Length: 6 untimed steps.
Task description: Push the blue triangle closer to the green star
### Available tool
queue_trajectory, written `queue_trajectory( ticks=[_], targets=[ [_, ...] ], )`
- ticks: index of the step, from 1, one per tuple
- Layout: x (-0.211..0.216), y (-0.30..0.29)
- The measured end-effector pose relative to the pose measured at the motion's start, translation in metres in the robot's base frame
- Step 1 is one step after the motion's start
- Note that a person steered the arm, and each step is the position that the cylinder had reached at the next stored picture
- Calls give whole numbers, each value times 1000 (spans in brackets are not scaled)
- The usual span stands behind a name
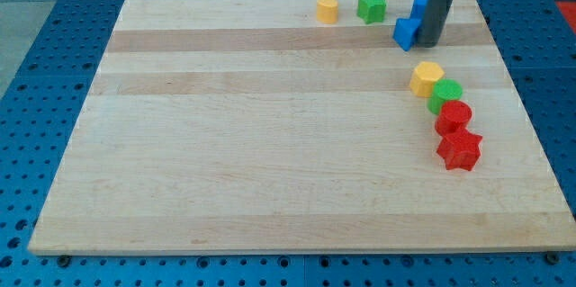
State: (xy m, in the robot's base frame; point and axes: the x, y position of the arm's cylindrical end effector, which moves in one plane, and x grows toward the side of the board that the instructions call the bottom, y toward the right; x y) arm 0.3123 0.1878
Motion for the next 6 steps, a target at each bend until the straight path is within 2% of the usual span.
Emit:
queue_trajectory(
  ticks=[2, 4, 6],
  targets=[
    [-1, -13],
    [-22, 37],
    [-25, 22]
  ],
)
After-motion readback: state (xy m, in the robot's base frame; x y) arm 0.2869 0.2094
